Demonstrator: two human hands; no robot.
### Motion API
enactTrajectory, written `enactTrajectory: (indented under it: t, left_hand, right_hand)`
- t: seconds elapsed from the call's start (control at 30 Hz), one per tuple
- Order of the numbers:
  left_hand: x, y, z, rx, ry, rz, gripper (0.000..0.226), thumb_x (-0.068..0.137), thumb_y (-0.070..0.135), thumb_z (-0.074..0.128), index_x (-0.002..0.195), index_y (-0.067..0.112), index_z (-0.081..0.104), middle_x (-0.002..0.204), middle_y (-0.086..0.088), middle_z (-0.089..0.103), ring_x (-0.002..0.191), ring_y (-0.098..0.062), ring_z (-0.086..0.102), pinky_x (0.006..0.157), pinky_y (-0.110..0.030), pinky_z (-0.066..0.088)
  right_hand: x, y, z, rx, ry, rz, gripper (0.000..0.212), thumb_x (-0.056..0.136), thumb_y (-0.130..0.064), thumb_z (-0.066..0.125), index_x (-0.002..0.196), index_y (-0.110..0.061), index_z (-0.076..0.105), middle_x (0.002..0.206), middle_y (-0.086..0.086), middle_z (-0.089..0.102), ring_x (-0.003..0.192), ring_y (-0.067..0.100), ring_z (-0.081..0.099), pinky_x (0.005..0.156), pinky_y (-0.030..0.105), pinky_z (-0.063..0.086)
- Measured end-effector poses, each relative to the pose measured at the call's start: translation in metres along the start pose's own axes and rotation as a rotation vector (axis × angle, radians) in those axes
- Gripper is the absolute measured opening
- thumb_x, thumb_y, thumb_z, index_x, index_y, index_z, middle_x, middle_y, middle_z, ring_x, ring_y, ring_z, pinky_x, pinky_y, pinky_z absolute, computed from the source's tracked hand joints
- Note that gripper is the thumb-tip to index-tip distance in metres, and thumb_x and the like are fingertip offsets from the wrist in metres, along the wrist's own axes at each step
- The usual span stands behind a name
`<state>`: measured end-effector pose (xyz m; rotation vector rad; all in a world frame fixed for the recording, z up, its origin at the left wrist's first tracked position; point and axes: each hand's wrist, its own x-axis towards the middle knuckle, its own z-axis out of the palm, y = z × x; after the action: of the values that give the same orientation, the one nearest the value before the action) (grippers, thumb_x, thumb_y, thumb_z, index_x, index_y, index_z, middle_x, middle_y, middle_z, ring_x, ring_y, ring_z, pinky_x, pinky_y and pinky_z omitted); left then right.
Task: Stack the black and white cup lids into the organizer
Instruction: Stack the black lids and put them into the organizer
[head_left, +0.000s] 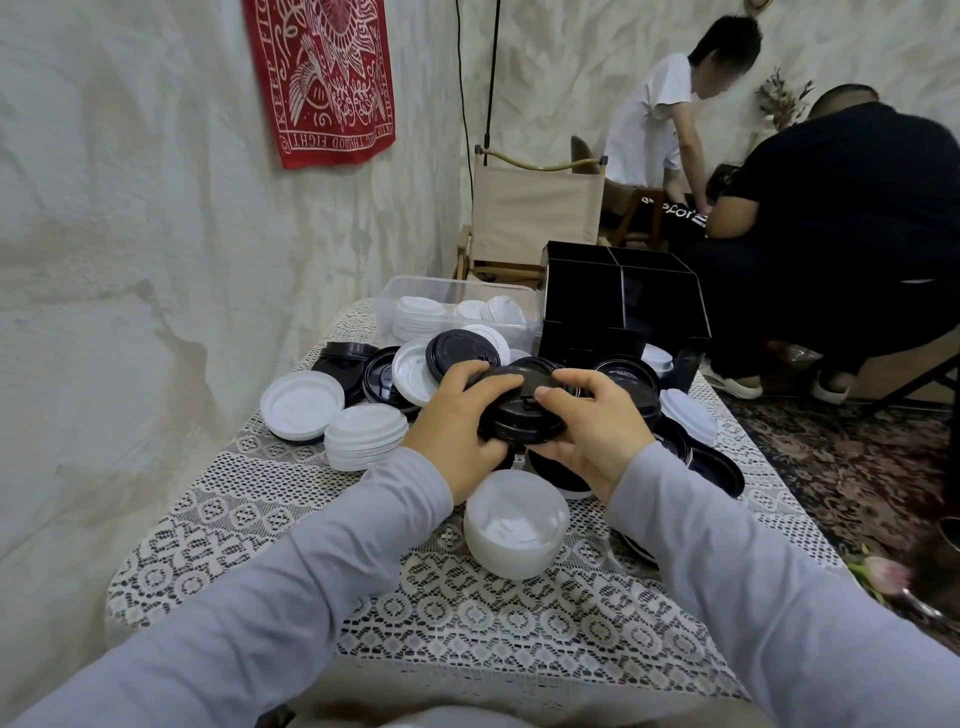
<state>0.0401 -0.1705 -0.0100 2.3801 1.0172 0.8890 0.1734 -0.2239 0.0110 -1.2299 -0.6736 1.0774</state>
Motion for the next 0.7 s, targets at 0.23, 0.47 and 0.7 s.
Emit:
enactTrajectory:
  t: [0.23,0.47,0.7]
  left_hand:
    - [0.004,0.005,-0.002,-0.176,-0.093,-0.163,0.09,0.065,0.018,0.083,0.14,0.025,0.034,0.14,-0.001,0.029,0.125,-0.015,0.038,0.097,-0.016,0.03]
    - [0.005,0.008,0.006,-0.161,-0.079,-0.191,0.089,0.066,0.018,0.082,0.139,0.026,0.033,0.137,-0.004,0.032,0.121,-0.018,0.042,0.094,-0.018,0.033]
    - [0.003,0.006,0.008,-0.123,-0.119,-0.183,0.086,0.068,0.012,0.076,0.139,0.033,0.031,0.133,-0.004,0.03,0.121,-0.023,0.042,0.096,-0.019,0.033]
  right_hand:
    - [0.003,0.003,0.001,-0.055,0.002,-0.042,0.034,0.089,0.0,0.058,0.119,-0.009,0.049,0.115,0.02,0.054,0.092,0.031,0.064,0.064,0.037,0.058]
    - [0.005,0.008,0.001,-0.247,-0.052,-0.097,0.04,0.088,0.003,0.056,0.119,-0.022,0.049,0.101,0.008,0.057,0.092,0.026,0.062,0.069,0.041,0.057]
    - [0.007,0.01,-0.001,-0.221,-0.058,-0.106,0.043,0.084,0.009,0.057,0.116,-0.018,0.049,0.089,0.008,0.058,0.081,0.026,0.063,0.076,0.048,0.056]
